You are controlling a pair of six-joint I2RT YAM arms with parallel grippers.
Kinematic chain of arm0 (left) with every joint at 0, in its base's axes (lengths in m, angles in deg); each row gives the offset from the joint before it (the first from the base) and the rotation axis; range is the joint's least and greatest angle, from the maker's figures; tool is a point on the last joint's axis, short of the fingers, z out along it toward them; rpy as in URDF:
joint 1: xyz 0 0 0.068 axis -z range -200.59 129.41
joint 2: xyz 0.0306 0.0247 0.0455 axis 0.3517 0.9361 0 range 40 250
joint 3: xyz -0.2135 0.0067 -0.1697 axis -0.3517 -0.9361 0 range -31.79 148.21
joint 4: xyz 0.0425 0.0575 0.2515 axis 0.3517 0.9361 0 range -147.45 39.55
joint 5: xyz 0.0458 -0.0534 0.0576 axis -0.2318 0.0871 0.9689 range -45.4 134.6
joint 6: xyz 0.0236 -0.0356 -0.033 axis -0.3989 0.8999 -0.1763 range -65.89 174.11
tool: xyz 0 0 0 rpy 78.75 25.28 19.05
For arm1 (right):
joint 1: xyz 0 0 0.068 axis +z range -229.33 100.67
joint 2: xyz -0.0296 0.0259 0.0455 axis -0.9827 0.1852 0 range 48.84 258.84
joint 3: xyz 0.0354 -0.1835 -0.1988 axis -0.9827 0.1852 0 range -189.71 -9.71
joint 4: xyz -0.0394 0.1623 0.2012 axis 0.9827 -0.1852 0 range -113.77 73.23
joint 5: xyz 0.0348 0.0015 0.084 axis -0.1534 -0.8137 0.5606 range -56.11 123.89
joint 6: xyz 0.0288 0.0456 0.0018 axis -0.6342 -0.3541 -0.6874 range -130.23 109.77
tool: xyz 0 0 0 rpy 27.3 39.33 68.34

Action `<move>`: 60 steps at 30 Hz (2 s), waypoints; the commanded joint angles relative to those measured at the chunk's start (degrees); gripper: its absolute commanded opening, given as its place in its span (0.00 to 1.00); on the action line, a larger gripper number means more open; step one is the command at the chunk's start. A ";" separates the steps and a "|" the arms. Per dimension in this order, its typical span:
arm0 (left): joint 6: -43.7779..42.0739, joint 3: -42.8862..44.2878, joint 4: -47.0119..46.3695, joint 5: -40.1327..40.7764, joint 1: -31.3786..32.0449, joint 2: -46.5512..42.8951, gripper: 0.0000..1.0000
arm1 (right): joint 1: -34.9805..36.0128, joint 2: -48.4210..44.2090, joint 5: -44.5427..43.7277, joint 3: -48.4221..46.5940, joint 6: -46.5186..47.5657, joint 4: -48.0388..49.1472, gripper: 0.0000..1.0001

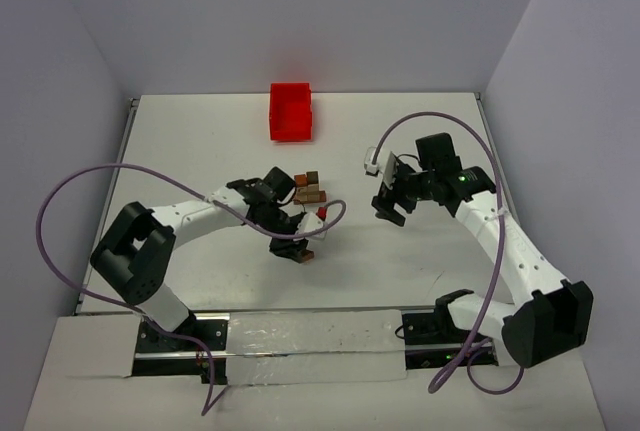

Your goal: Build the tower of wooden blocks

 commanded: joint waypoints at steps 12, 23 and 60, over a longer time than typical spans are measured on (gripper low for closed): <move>19.39 13.55 13.67 -34.59 -5.84 -5.18 0.12 | 11.45 -8.80 -0.10 -7.17 15.54 -11.66 0.82; 11.64 19.39 27.45 -41.39 -8.46 3.94 0.10 | 29.53 -0.30 -1.77 -16.26 14.06 -12.52 0.78; 6.48 21.51 34.03 -46.72 -10.65 10.90 0.11 | 45.32 10.88 -16.43 -15.56 4.12 -0.32 0.56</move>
